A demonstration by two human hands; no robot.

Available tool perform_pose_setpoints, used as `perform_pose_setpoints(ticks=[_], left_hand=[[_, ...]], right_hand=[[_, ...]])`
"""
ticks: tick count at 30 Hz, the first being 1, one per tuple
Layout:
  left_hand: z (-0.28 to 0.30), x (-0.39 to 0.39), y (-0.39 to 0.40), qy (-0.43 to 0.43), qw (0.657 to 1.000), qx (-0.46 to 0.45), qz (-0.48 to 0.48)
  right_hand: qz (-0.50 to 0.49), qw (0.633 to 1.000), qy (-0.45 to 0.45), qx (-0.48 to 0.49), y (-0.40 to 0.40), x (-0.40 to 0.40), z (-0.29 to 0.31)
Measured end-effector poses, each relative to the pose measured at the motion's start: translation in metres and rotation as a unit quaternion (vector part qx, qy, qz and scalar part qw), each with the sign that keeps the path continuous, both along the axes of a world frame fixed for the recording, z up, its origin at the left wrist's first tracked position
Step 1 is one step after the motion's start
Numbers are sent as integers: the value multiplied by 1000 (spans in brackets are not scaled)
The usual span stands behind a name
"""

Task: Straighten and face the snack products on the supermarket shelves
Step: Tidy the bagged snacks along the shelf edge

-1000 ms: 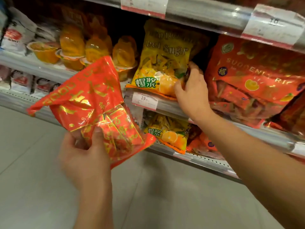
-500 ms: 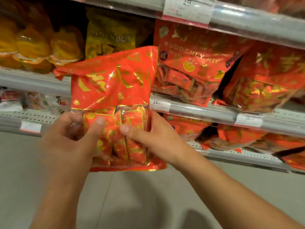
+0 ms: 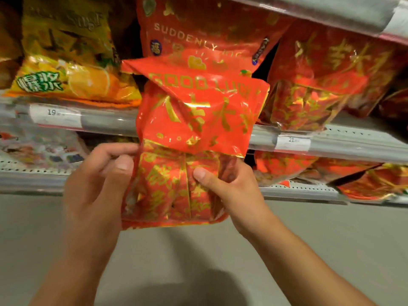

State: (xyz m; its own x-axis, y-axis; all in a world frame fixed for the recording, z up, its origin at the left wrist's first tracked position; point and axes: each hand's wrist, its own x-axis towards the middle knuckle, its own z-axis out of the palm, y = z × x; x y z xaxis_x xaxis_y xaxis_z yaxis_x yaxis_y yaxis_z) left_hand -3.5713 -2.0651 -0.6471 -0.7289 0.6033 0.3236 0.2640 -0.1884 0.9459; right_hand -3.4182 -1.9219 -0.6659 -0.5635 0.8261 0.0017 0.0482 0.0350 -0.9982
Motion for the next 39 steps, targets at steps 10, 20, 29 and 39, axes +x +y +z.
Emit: perform_pose_setpoints(ticks=[10,20,29,39], left_hand=[[-14,66,70,339,934,-97,-48],[4,120,167,445,838,-277,-151],[-24,133,192,491,759,-414,-110],[-43,136,201,544,730,-409,-54]], right_hand=[[-75,997,-1,3,44,124,18],[-205,976,28,-66,100,247,45],[-231,973,-8,-24,164,302,71],[-190,979,-48,56,291,289,122]])
